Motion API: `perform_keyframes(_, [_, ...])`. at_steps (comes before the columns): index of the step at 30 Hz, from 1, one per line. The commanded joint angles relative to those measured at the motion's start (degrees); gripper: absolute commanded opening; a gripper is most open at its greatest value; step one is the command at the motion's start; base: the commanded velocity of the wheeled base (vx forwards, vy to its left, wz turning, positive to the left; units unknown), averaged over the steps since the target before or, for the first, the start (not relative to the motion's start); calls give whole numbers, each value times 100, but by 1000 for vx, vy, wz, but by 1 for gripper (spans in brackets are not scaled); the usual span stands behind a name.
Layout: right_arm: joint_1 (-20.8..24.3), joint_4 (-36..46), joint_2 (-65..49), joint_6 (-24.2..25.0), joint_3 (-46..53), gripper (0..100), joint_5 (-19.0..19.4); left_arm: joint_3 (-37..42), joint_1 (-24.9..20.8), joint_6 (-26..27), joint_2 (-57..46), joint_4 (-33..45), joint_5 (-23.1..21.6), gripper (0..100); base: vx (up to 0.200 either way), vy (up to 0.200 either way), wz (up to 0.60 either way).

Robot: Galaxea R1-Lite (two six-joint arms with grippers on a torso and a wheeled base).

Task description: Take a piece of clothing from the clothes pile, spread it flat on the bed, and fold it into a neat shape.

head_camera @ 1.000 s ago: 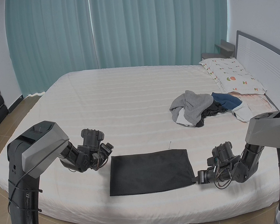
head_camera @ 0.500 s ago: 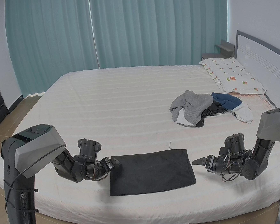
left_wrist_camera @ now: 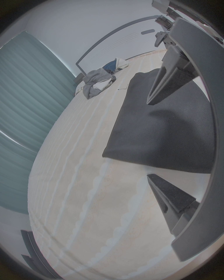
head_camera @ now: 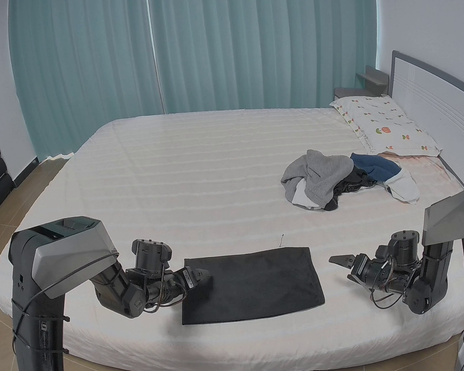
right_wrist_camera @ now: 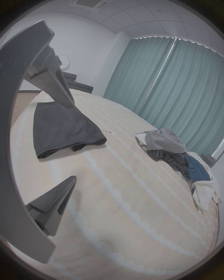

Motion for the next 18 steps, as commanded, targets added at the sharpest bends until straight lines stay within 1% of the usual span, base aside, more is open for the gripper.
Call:
perform_keyframes(1, [-4, -205, 290, 20, 195, 100, 14, 29, -93, 52, 102, -95, -52, 100, 0, 0, 0])
perform_keyframes(4, [-4, -566, 448, 20, 310, 100, 5, 21, -137, 192, 163, -104, -52, 100, 0, 0, 0])
perform_keyframes(10, [-4, -583, 448, 20, 318, 100, 14, 21, -155, 280, 207, -113, 1, 100, 0, 0, 0])
perform_keyframes(18, [-4, -583, 448, 20, 318, 100, 14, -14, -155, 227, 207, -113, 1, 100, 0, 0, 0])
